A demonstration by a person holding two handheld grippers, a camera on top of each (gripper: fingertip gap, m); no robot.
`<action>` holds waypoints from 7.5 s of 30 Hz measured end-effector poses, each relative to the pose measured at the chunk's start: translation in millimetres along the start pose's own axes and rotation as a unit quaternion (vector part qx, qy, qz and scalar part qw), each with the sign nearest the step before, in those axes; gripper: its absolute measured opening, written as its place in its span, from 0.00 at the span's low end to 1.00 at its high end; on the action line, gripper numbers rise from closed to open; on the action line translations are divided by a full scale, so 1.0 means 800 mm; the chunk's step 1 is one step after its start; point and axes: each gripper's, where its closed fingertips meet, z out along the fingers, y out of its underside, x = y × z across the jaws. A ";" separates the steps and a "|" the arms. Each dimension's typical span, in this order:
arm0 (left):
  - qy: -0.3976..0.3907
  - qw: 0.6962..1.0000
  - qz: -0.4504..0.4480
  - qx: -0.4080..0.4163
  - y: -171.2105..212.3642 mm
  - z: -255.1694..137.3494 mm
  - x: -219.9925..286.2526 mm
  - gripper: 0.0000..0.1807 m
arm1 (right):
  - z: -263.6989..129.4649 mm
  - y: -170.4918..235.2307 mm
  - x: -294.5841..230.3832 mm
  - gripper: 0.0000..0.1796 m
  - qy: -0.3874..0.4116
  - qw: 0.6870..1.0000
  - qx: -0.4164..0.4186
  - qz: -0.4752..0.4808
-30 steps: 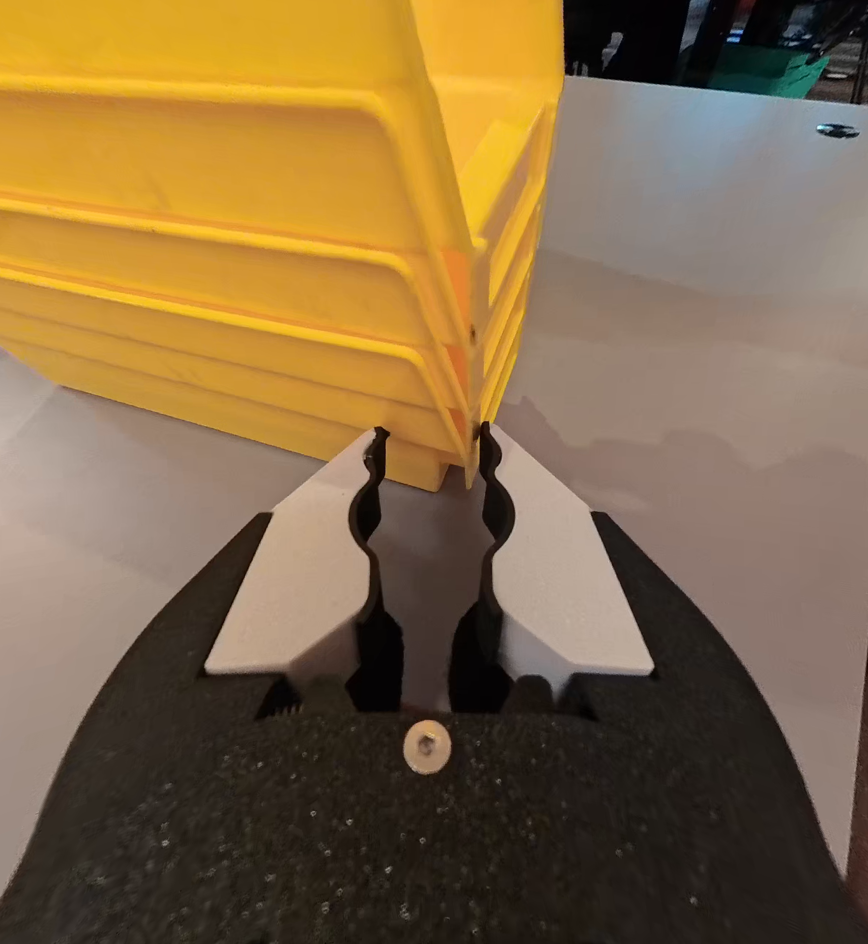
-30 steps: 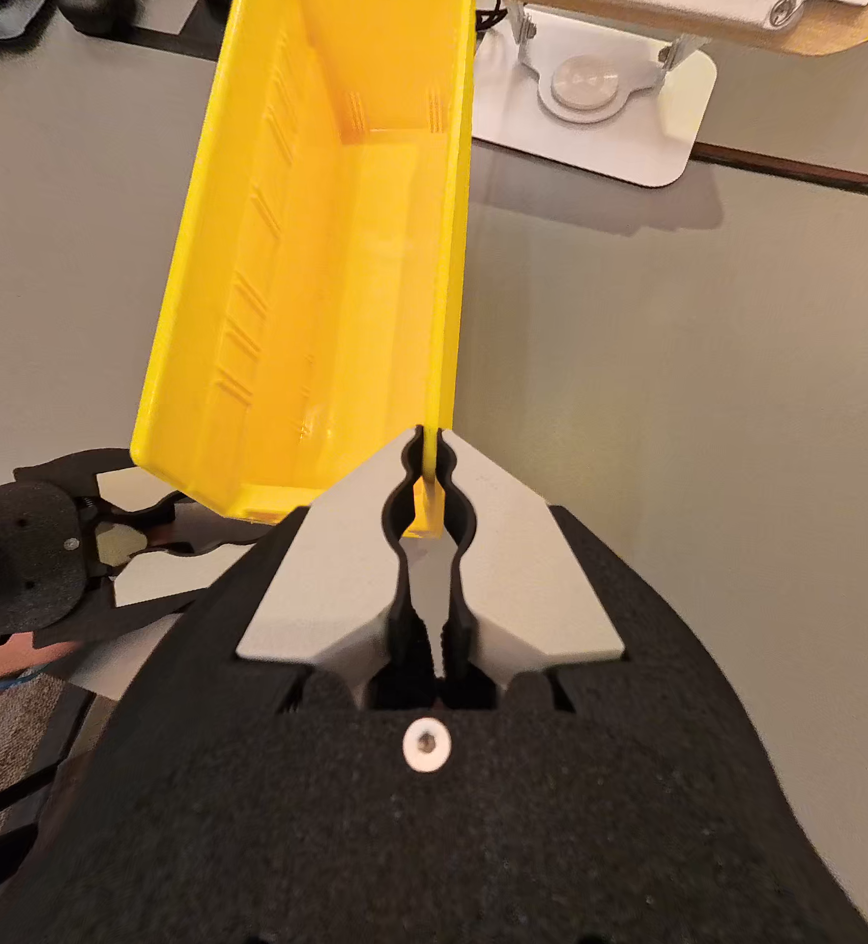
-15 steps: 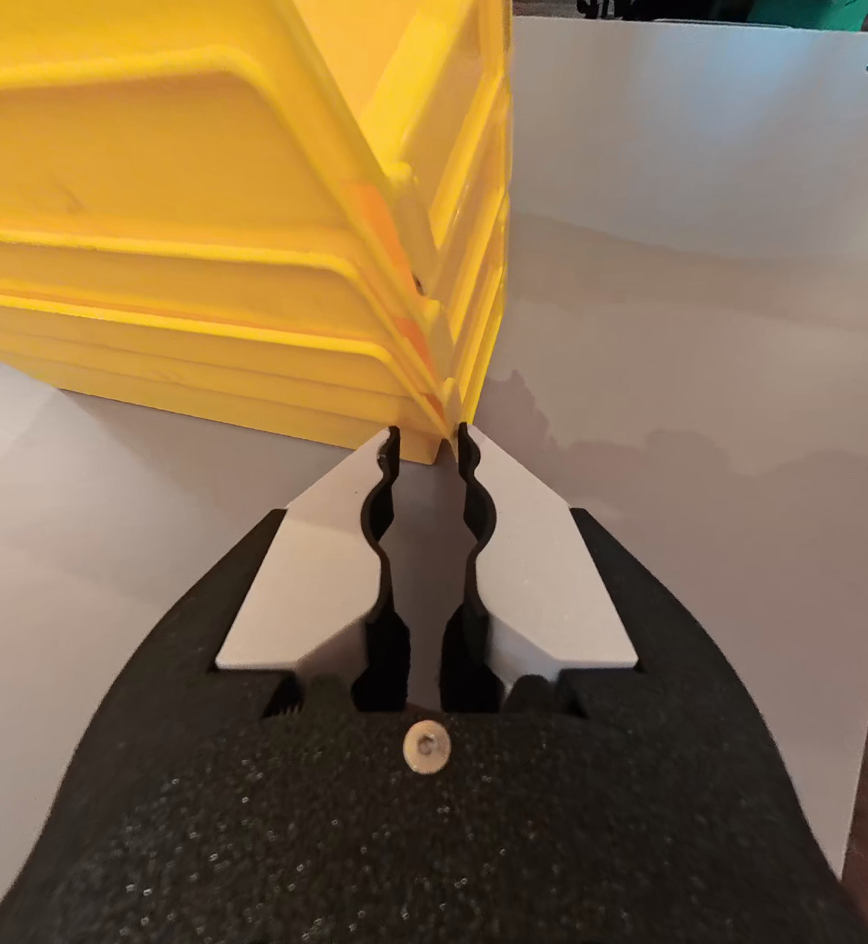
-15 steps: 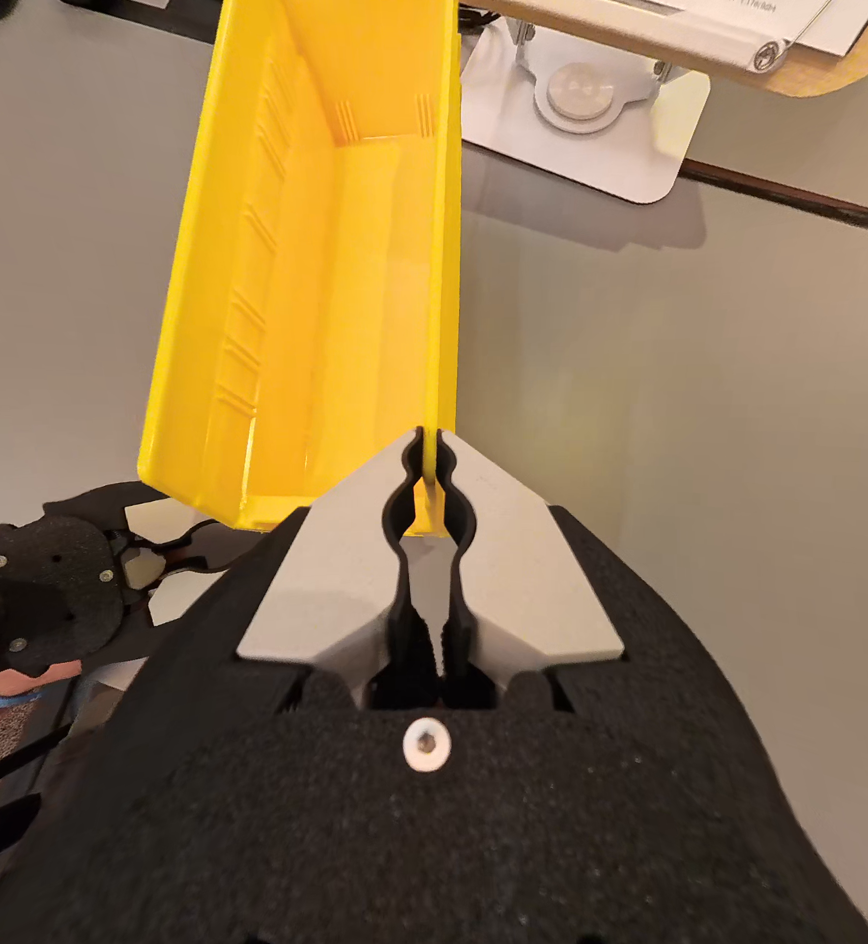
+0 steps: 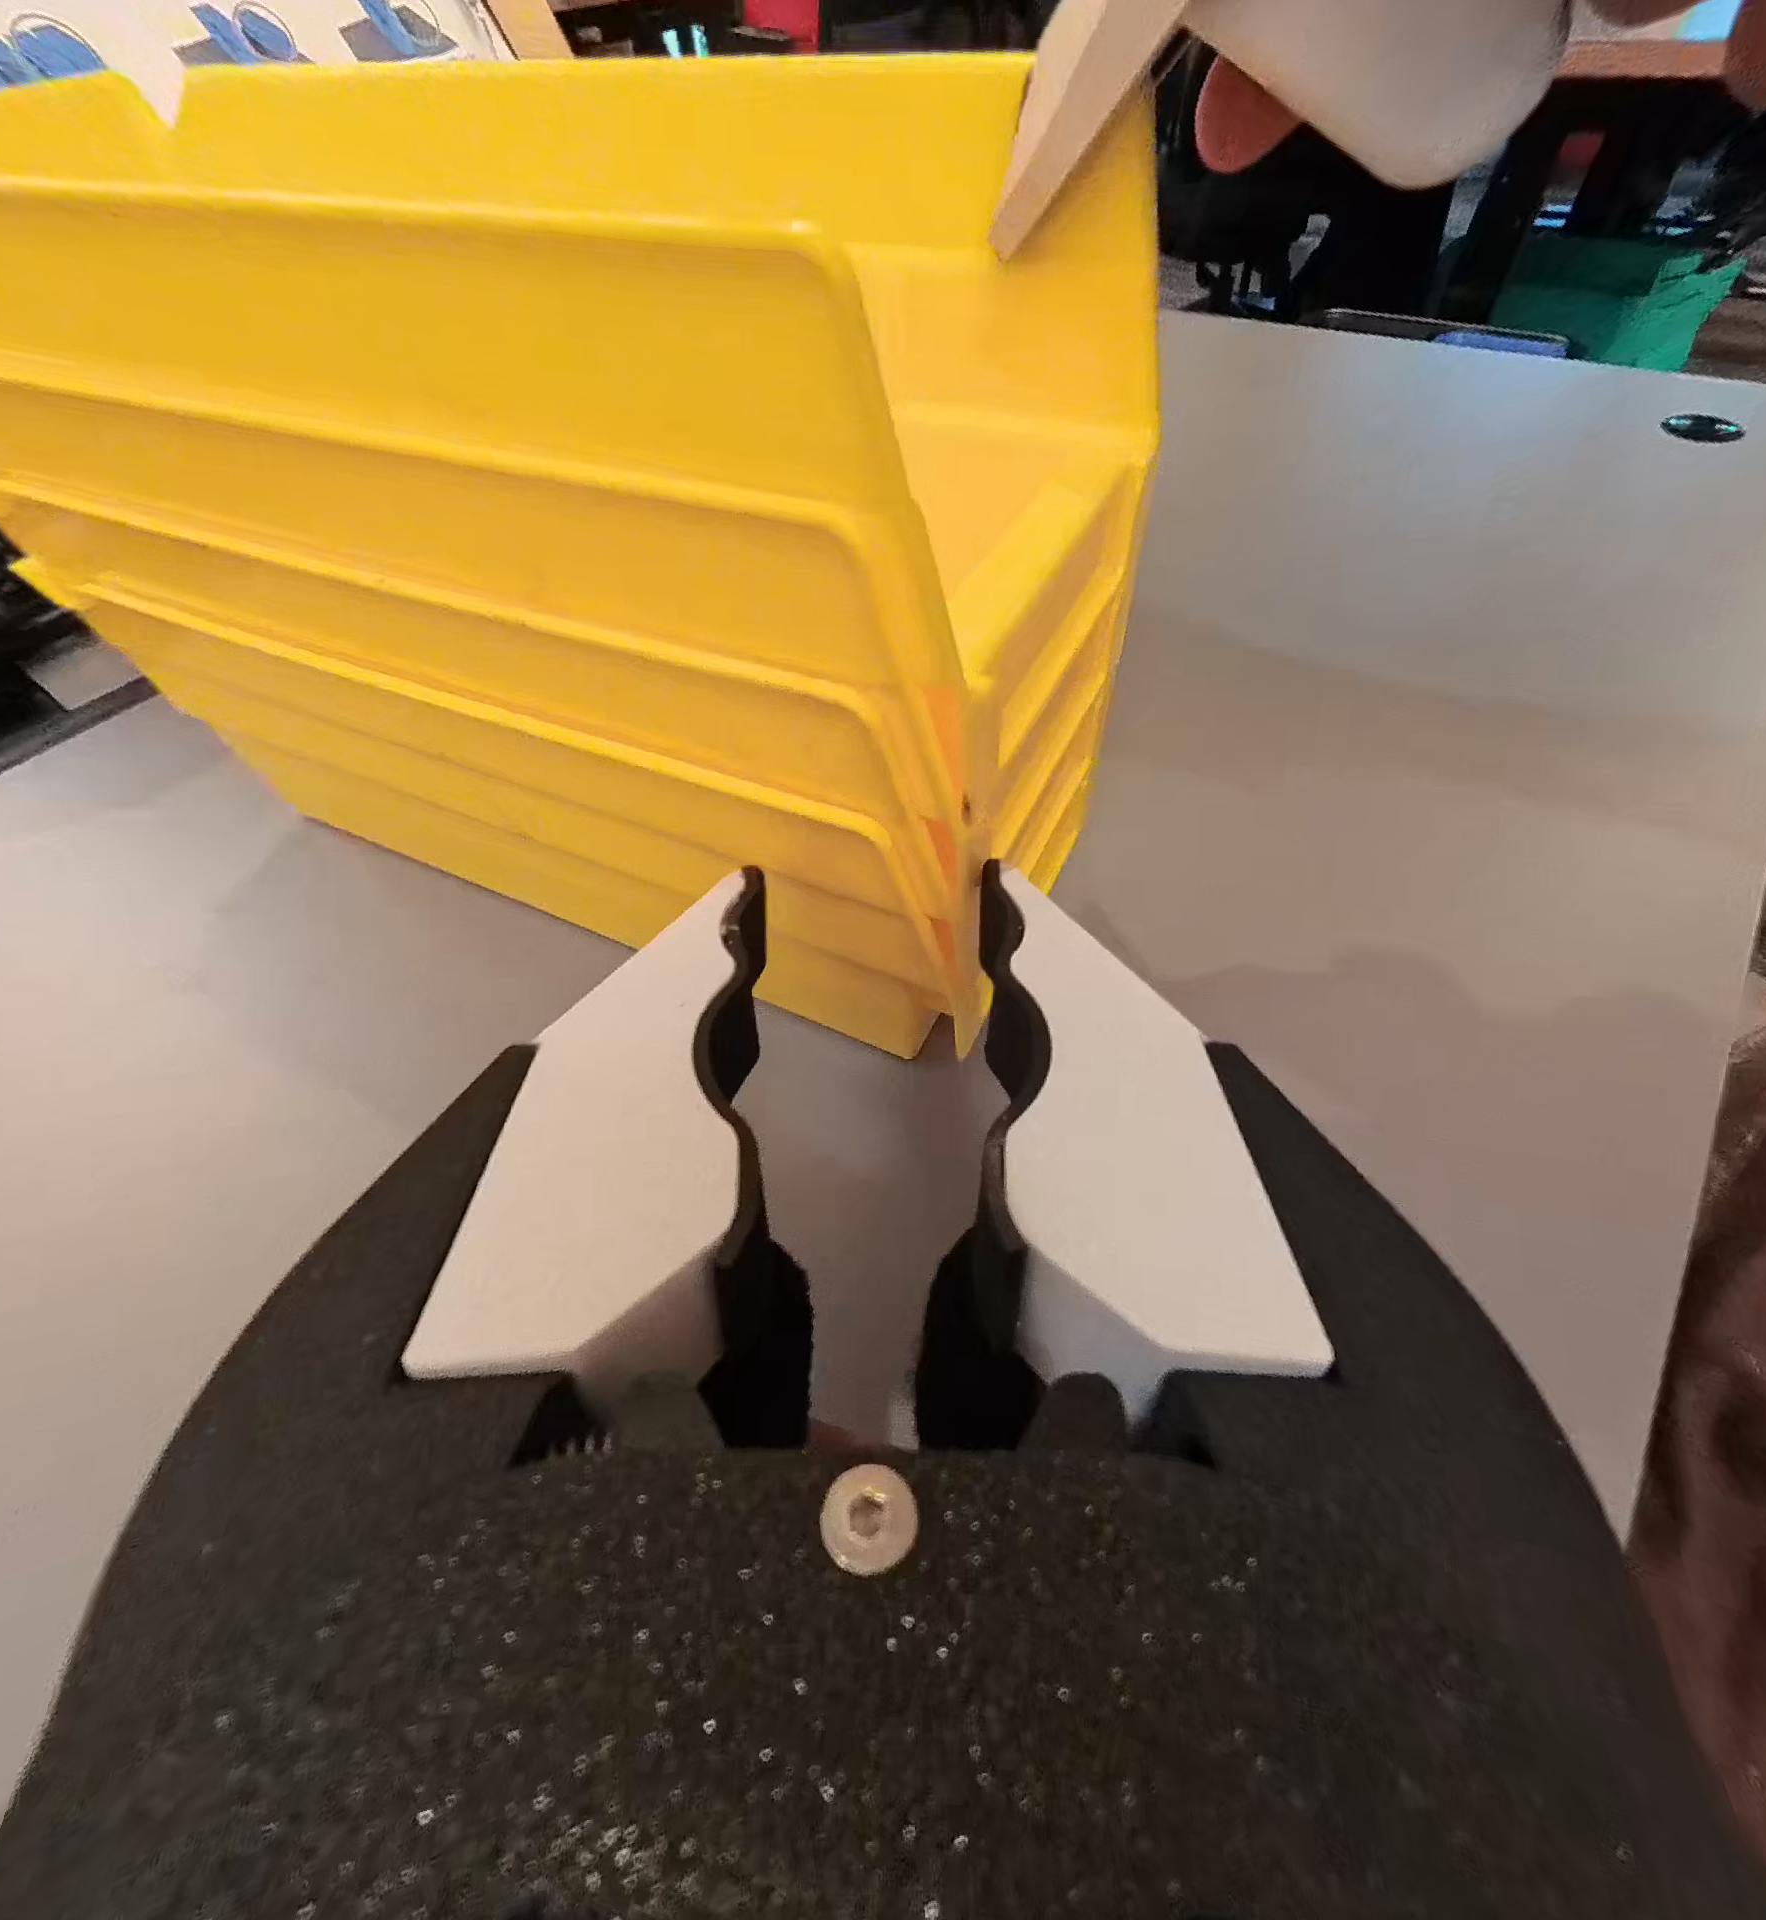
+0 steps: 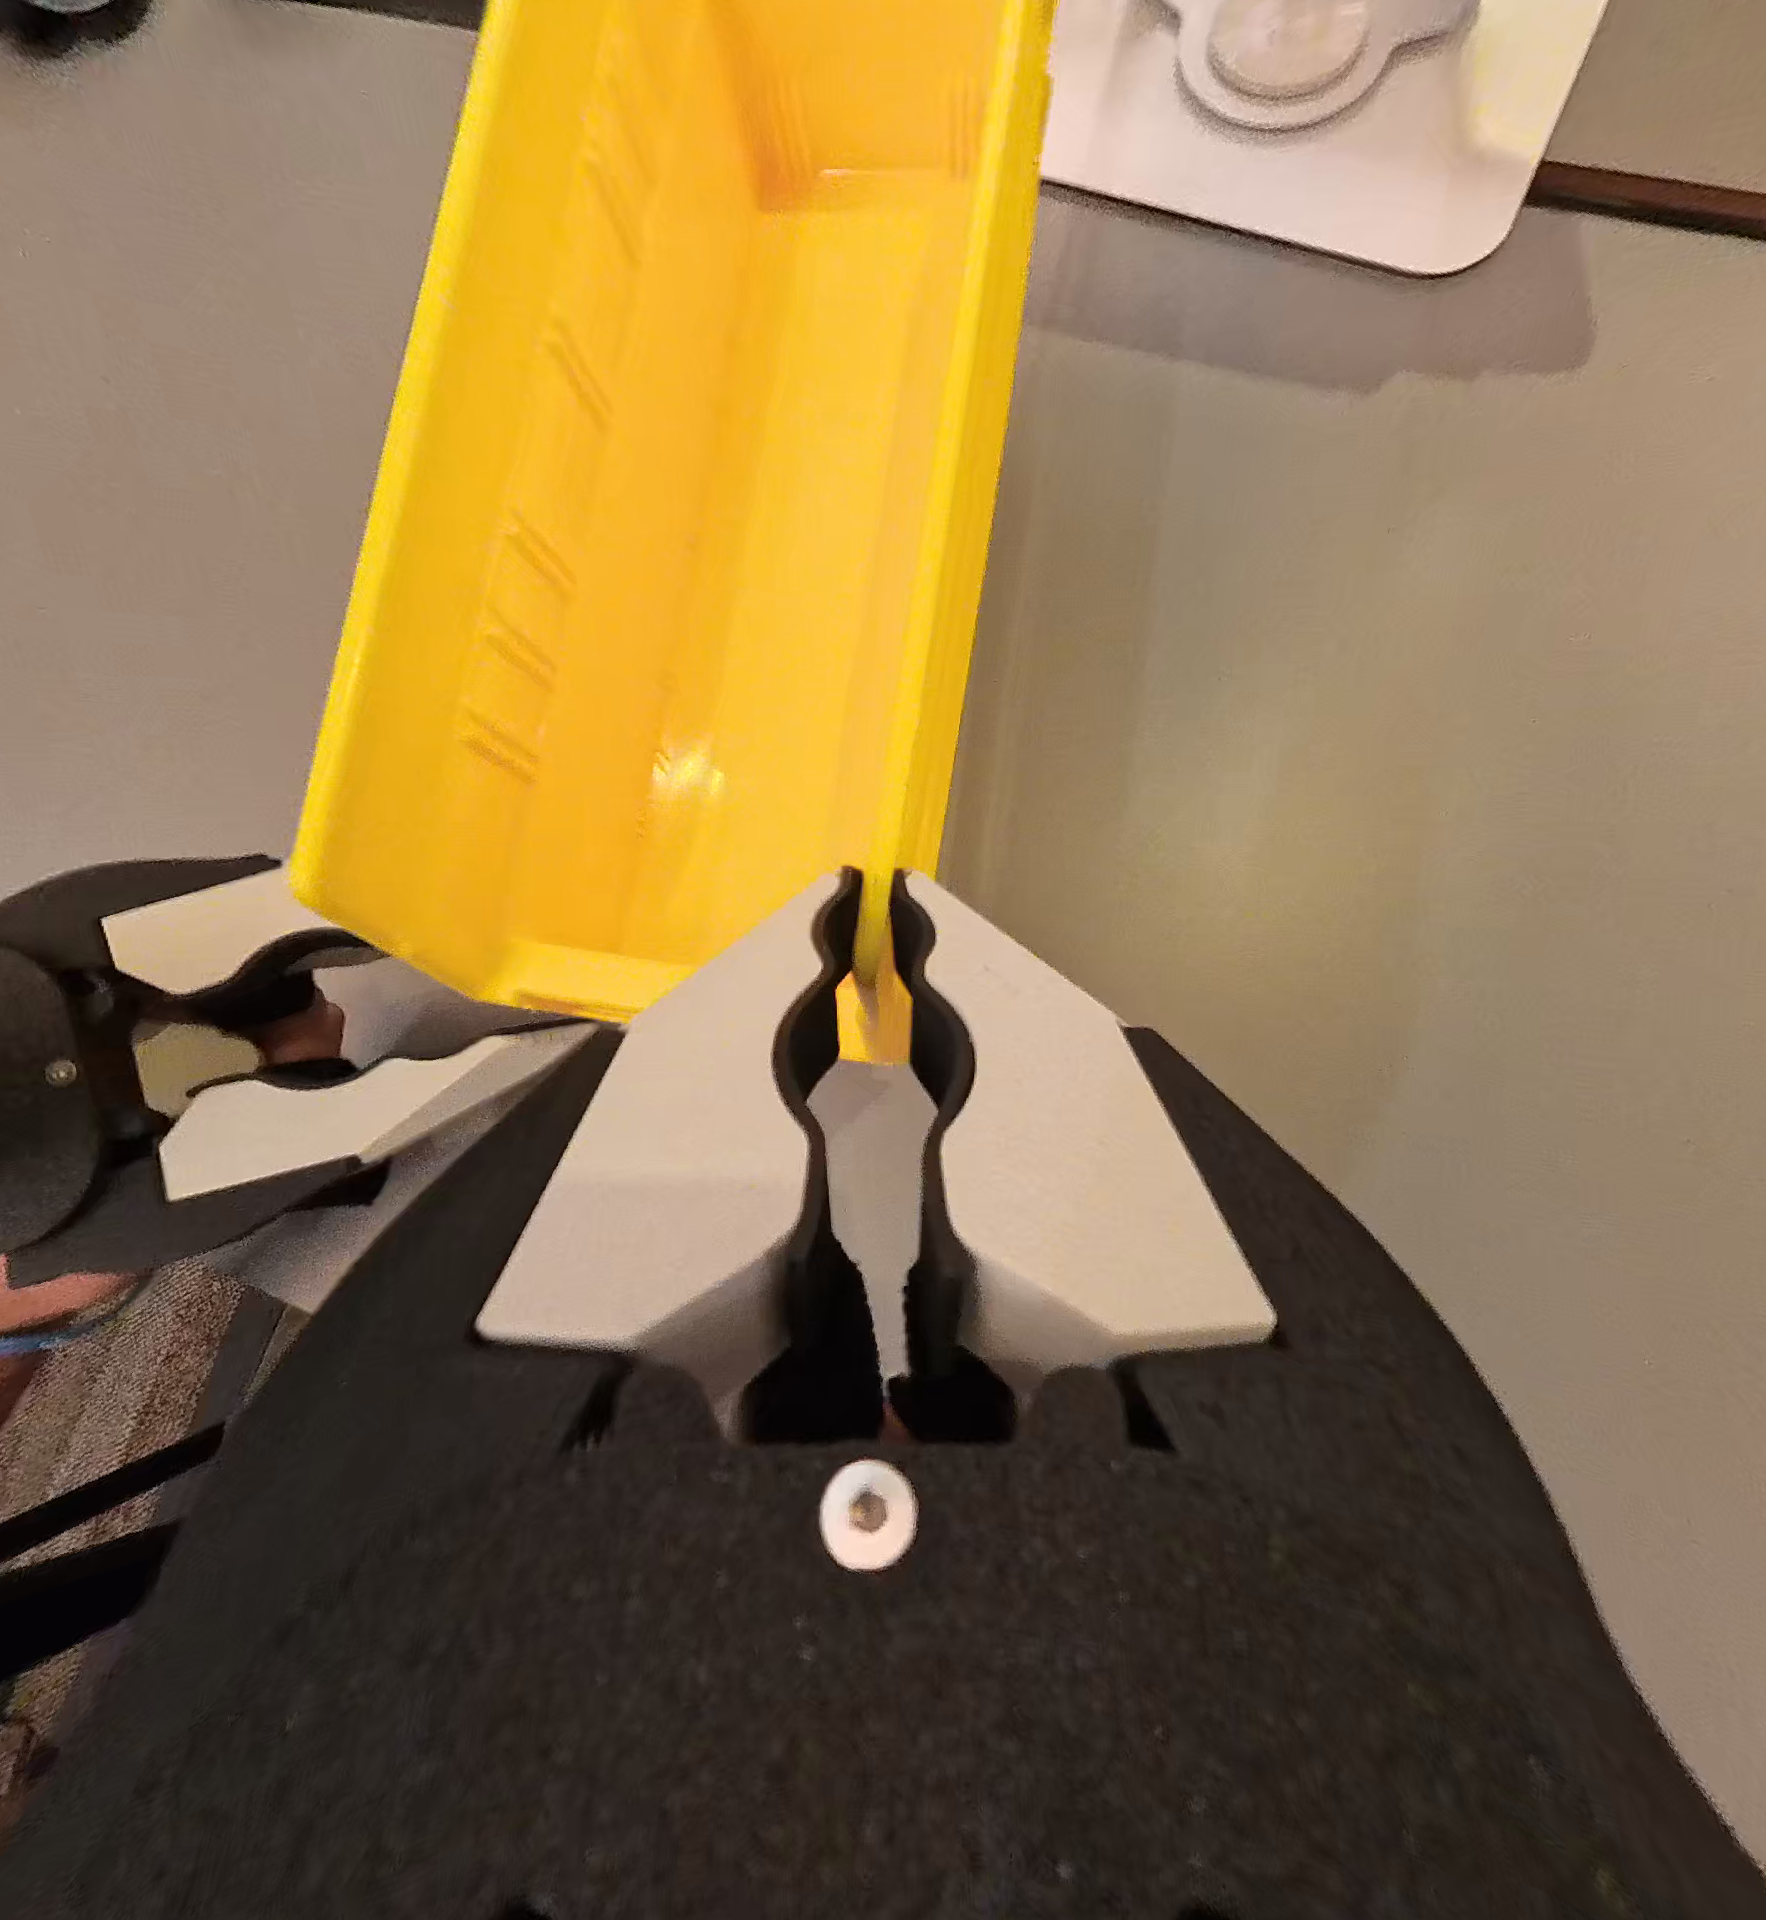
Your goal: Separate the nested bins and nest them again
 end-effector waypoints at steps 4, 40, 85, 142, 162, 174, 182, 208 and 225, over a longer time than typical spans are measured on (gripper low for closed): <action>-0.025 1.000 -0.006 -0.005 0.008 -0.026 -0.016 0.18 | -0.011 -0.014 -0.014 0.16 -0.026 1.000 0.008 -0.004; -0.066 0.984 -0.146 -0.075 0.070 -0.042 -0.070 0.21 | 0.103 -0.095 -0.029 0.68 0.103 0.942 -0.318 -0.017; -0.084 0.986 -0.094 -0.110 0.084 -0.045 -0.065 0.19 | -0.096 -0.186 0.169 0.57 0.168 0.947 -0.271 0.038; -0.129 0.980 -0.065 -0.135 0.098 -0.049 -0.081 0.15 | 0.125 -0.081 -0.030 0.75 0.081 0.965 -0.248 -0.028; -0.126 0.981 -0.072 -0.131 0.096 -0.046 -0.082 0.15 | 0.082 -0.121 -0.032 0.55 0.077 0.962 -0.260 -0.021; -0.119 0.983 -0.056 -0.124 0.090 -0.044 -0.074 0.15 | -0.045 -0.211 0.049 0.55 0.102 0.974 -0.203 0.005; -0.123 0.983 -0.055 -0.127 0.092 -0.044 -0.078 0.15 | -0.024 -0.150 0.176 0.55 0.141 0.965 -0.209 0.071; -0.122 0.981 -0.047 -0.142 0.100 -0.045 -0.073 0.15 | 0.116 -0.014 0.200 0.66 0.143 0.950 -0.272 0.059; -0.045 0.966 -0.243 -0.071 -0.023 -0.048 -0.068 0.64 | -0.051 0.137 0.024 0.59 -0.175 0.970 0.164 0.042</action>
